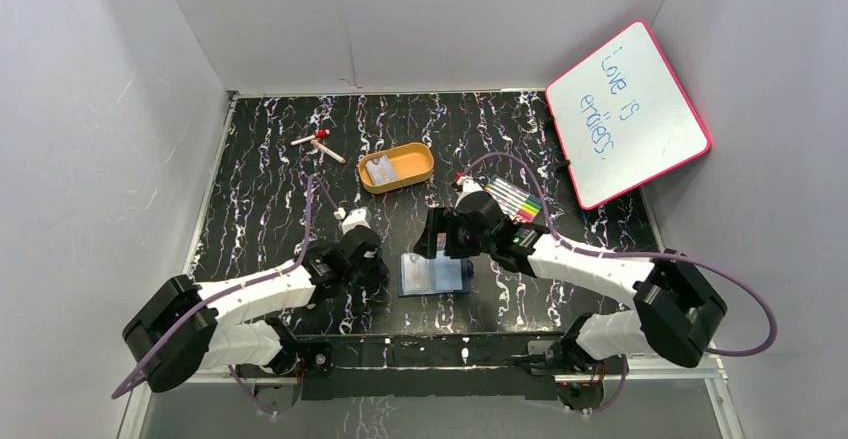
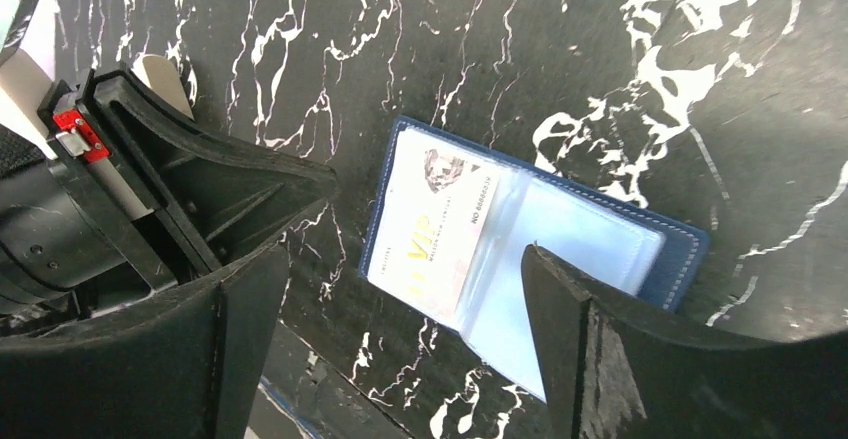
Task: Put the credit cards into the card holder
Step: Insert the credit card into the card holder, then close the card holder at the center of the board.
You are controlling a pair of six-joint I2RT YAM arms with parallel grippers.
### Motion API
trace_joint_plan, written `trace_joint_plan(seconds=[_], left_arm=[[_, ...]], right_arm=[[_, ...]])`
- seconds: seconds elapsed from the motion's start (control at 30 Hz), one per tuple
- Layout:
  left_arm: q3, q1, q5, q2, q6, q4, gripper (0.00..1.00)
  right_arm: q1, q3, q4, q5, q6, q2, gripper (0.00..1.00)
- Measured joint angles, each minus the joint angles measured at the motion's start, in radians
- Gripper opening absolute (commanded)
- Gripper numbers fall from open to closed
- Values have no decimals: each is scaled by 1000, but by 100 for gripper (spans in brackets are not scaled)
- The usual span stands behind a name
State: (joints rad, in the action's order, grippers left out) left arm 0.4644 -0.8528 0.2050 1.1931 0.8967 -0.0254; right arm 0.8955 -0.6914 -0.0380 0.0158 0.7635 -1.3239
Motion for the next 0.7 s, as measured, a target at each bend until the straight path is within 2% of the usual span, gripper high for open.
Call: trace_joint_plan(seconds=[0.13,0.37,0.5,0.7], left_arm=[[0,0,20,-34,-3,-31,8],[2,0,62,-132,-11,-114,28],[11,0,95,-210,-16,-163,41],[13,0,125,-296,-26,-202,52]], right_arm=[[0,-65,112,-60,-66,33,98],[-3,-151,306,-228,-196,149,94],[-25,-147,379,-264,-243,209,91],[-37,-57,393,-239,-267,232,80]])
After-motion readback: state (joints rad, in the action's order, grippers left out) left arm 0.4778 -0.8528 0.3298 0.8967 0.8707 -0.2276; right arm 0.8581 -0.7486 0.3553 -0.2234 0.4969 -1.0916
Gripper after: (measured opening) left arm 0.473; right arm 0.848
